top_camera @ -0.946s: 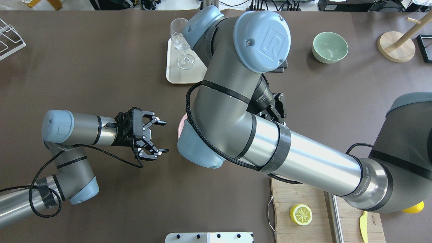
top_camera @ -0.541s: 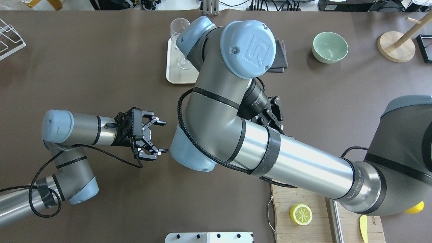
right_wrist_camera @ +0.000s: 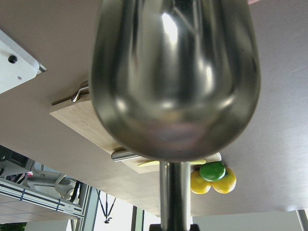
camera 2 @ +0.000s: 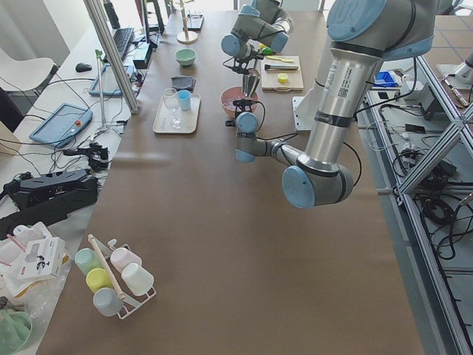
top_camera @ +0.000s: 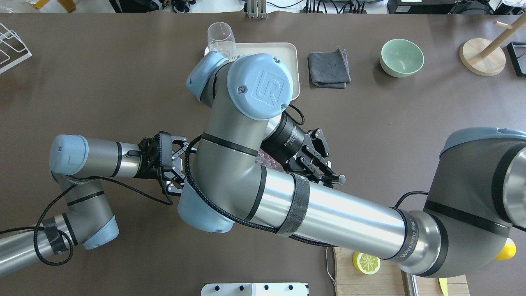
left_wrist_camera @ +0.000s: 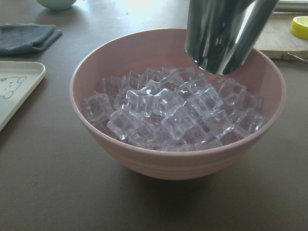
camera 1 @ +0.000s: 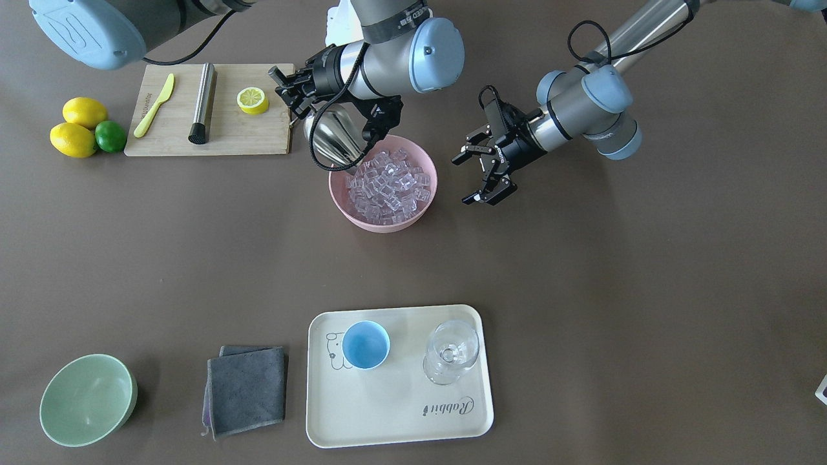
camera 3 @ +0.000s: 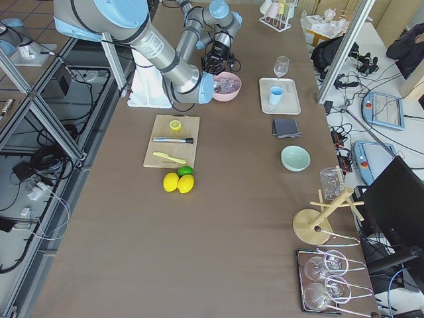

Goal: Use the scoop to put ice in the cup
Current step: 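Lower the scoop into the ice cubes with the right gripper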

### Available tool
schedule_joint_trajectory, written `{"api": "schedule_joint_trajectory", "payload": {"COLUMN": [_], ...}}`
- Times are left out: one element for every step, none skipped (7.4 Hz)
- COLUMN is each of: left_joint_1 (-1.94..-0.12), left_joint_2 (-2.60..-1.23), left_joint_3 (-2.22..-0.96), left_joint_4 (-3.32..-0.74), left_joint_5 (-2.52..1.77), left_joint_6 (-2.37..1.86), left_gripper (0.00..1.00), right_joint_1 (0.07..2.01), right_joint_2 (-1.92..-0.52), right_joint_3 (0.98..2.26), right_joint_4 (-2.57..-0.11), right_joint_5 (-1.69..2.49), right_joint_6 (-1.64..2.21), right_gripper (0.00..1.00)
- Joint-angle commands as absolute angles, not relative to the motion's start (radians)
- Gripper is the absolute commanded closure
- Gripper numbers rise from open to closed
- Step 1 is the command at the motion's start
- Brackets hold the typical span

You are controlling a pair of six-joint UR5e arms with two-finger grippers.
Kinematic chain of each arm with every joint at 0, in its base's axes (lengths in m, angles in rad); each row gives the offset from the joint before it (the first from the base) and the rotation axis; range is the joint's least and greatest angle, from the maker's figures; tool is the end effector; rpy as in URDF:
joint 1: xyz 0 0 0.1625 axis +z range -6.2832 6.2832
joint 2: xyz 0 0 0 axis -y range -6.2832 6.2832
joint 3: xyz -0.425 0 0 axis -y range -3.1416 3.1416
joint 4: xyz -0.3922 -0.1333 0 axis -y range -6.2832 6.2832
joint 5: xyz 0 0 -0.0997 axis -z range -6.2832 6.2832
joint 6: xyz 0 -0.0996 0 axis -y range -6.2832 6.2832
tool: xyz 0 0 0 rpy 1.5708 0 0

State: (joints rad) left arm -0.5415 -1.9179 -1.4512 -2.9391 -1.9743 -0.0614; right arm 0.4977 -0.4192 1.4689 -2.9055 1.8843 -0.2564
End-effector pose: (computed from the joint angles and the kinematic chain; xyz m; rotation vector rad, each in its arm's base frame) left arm 0.4791 -0.3981 0.3717 1.2536 1.1498 1.0590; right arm -0.5244 -0.4016 0.1143 -0.4103 -0.1859 -1.2641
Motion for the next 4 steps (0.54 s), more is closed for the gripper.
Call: {"api": "schedule_joint_trajectory", "payload": {"left_joint_1": [-0.541,-0.541,-0.541,-0.543], "left_joint_2": [-1.917,-1.917,-1.917,-1.917], "left_joint_3": [-1.451,-1.451,-1.451,-1.451], "left_joint_4": [-2.939,-2.939,-2.939,-2.939], "left_joint_5": [-1.974,-1.974,-1.974,-1.973], "left_joint_6": [-0.061,-0.061,-0.061,-0.061], "left_gripper": [0.02,0.02,0.02,0.02], "right_joint_1": [0.489,0.486,0.485,0.485], "right_joint_2": [-0.414,-0.413,-0.405,-0.394], "right_joint_3": [1.427,1.399,1.353,1.321], "right_joint_4": [-2.895,-2.867,-2.829,-2.794], "right_joint_5": [1.876,1.876,1.875,1.873], "right_joint_6": [-0.253,-0.25,-0.245,-0.241], "right_gripper": [1.0,1.0,1.0,1.0]}}
